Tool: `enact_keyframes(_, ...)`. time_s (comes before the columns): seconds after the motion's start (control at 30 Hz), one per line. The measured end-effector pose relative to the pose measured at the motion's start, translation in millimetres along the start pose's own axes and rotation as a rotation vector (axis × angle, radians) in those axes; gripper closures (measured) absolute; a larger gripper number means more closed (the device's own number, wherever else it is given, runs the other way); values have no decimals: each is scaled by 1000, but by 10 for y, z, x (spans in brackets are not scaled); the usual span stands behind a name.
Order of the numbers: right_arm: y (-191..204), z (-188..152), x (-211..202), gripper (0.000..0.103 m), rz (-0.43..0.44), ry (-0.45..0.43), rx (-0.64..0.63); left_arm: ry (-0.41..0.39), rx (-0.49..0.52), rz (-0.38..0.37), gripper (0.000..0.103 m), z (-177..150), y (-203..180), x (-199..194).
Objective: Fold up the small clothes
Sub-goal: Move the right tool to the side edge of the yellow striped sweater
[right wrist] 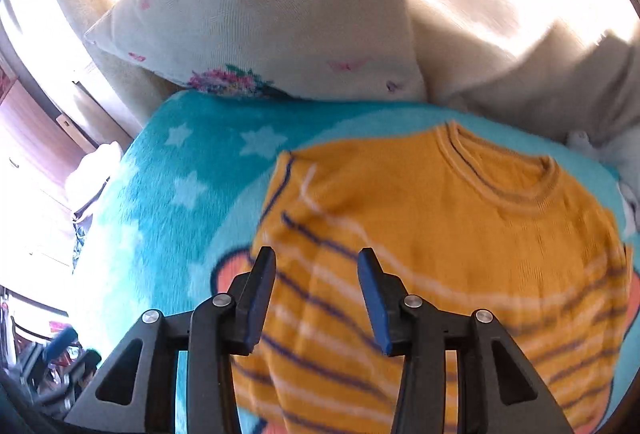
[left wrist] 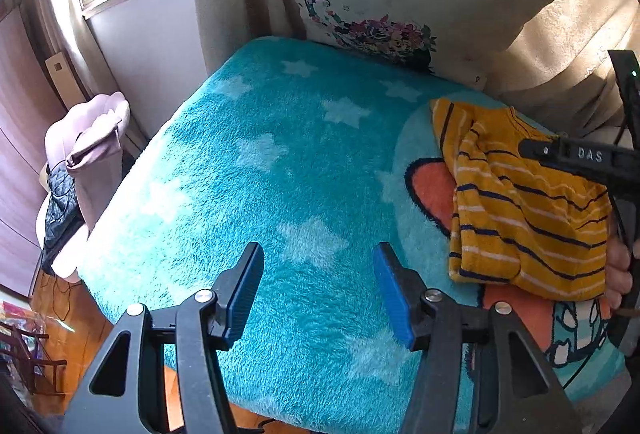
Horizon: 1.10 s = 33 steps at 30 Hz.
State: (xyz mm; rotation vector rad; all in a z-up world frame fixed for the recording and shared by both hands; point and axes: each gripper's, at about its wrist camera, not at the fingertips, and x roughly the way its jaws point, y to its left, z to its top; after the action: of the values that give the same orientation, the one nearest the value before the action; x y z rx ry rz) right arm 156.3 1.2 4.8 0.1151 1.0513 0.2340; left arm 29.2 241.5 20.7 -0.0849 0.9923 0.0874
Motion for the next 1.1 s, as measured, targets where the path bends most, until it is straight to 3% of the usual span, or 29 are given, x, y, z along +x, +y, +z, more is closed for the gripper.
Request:
enact_keyframes(0.23,-188,-312,-171,57,-4,1,30,-19,41,2,45,20,-270,-74)
enact_keyframes(1.1,-1072,-740,-799,51,-14,11,14,-28,16,4,43,-385,-1209,-406)
